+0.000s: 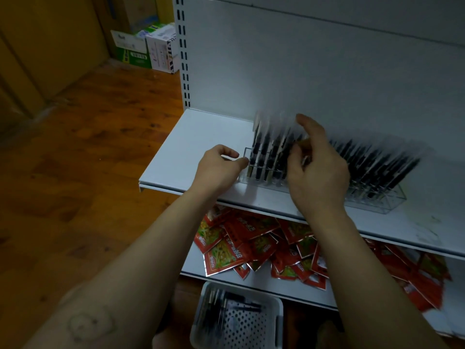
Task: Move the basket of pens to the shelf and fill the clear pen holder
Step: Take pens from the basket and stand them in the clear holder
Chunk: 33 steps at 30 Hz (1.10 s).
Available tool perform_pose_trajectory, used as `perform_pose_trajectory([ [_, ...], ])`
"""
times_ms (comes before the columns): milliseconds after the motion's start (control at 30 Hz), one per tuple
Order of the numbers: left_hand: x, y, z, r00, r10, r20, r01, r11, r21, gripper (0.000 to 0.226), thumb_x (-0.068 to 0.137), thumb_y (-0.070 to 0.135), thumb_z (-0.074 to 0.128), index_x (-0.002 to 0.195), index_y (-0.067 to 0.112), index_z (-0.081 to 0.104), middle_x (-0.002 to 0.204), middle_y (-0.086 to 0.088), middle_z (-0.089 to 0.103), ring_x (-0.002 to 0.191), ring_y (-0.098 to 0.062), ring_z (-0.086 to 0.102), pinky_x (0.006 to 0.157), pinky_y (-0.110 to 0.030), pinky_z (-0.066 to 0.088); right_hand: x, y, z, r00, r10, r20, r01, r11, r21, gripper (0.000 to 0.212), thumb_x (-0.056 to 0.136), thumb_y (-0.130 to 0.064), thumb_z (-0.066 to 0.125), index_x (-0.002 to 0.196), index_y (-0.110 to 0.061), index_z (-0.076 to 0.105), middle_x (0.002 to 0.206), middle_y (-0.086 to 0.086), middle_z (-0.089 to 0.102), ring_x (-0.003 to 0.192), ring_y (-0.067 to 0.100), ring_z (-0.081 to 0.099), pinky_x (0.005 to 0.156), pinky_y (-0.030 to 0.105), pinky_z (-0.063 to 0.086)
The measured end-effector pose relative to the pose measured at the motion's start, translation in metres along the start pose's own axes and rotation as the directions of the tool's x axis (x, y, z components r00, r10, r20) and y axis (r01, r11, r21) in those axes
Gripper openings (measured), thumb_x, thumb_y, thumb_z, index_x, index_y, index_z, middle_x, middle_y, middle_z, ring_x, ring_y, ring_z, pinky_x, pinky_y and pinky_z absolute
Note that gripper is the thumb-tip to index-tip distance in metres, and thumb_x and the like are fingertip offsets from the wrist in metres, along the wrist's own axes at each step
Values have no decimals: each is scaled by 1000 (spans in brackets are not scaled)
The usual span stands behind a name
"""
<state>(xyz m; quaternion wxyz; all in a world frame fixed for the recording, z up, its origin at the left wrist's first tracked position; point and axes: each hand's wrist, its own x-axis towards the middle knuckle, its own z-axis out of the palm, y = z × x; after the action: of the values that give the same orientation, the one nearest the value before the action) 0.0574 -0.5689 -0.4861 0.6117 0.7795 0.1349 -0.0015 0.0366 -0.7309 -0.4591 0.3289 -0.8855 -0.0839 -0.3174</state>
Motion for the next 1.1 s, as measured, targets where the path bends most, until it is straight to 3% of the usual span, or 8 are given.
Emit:
perform_pose_trajectory([
  [200,-5,0,2,1000,-13,-14,12,999,-31,24,88,33,68,105,17,61,85,-1,65,67,-11,61,62,-27,45,-16,0,-10,944,130,304,-144,989,24,73,95,-15,51,147,-51,15,73,-2,59,64,17,59,68,39,56],
  [333,-11,-1,3,999,-25,-42,23,998,-51,23,87,33,68,104,18,62,99,-4,66,77,-15,64,65,-27,45,-23,-4,-17,952,112,283,-117,993,0,78,94,-18,53,149,-48,7,79,-12,59,64,8,58,67,29,51],
  [433,-24,-1,4,999,-18,-48,16,998,-53,21,88,32,67,104,19,61,98,-5,67,83,-18,64,65,-28,46,-32,-6,-28,956,136,259,-141,990,1,67,94,-18,55,150,-36,24,83,-11,60,62,7,58,66,27,49],
  [600,-65,-15,6,998,63,-15,-62,996,62,18,91,32,63,104,22,59,86,3,67,78,-12,64,64,-27,50,-57,1,-39,909,168,382,-145,985,-88,19,93,-26,55,112,-26,60,90,-10,65,70,11,60,69,32,52],
  [733,-98,-52,14,964,202,173,-250,908,336,14,91,30,61,105,25,58,89,10,65,81,-6,62,65,-23,49,-86,13,-36,726,198,658,-28,965,-260,25,91,-32,56,115,-27,61,108,-2,66,98,20,60,81,32,49],
  [833,-116,-93,17,917,162,363,-348,772,532,21,90,33,60,109,24,57,91,6,67,84,-16,64,67,-29,48,-116,28,-25,497,228,837,49,956,-290,29,91,-31,53,118,-24,62,117,3,60,105,24,58,85,33,48],
  [900,-120,-126,14,914,16,406,-290,728,622,27,90,33,59,114,22,55,97,0,69,88,-22,64,67,-29,46,-140,41,-13,356,262,897,73,949,-307,27,92,-29,52,115,-20,63,116,7,56,104,28,58,84,34,50],
  [1100,-147,-233,13,882,-415,224,104,634,766,29,90,30,57,114,14,59,117,-10,65,107,-27,62,88,-32,48,-209,84,32,47,421,906,170,890,-422,33,92,-9,49,125,-7,55,131,16,47,105,33,58,89,40,52],
])
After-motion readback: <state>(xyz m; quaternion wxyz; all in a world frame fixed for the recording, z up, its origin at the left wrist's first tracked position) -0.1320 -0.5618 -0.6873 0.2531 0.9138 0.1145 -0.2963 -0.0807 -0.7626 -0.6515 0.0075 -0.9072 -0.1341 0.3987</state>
